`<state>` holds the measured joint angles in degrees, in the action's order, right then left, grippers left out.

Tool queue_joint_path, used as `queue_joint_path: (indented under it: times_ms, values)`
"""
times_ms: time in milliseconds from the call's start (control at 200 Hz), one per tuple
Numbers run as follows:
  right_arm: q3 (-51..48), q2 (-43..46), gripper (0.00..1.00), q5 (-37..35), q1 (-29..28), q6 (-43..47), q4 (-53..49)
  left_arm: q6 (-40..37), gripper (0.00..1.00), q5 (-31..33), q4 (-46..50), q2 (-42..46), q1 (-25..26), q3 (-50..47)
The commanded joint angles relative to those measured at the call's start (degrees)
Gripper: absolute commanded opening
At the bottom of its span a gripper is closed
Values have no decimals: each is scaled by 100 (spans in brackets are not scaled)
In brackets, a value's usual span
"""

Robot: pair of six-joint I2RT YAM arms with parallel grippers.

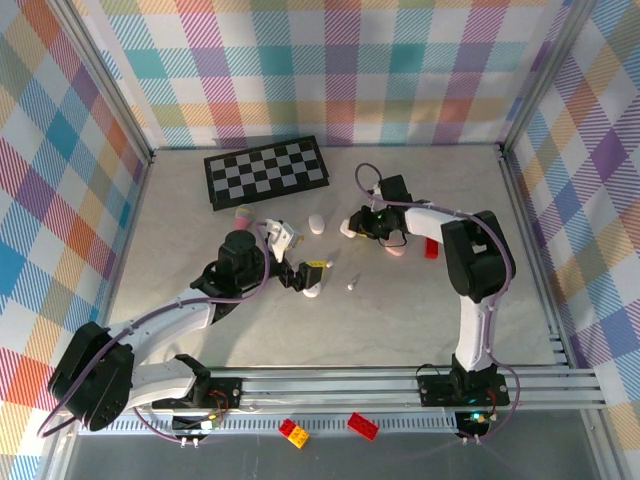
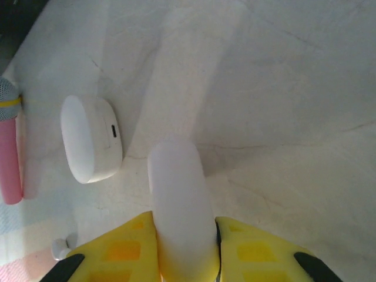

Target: Insert the wireless bluetooth earbuds into the charging case

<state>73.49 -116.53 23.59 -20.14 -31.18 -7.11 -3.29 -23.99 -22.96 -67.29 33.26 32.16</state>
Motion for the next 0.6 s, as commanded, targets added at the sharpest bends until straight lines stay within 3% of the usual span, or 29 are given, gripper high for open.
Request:
queue_joint_path:
  times_ms: [0,125,335,465,595]
  values:
    - [291,-301,22,22,38,-282,-55,-202,100,351,510,197,58,42]
    - [305,-266,33,-96,46,-301,-78,-225,100,514,814,267,110,79]
    - [-48,503,65,-129,50,220,-154,-197,100,819,1677,112,137,396]
    - [-483,1115,72,-181,45,574,-352,-251,100,1214,2664,-329,137,974]
    - [-974,1731,74,-195,47,716,-392,-137,100,1488,2932,-699,137,1279]
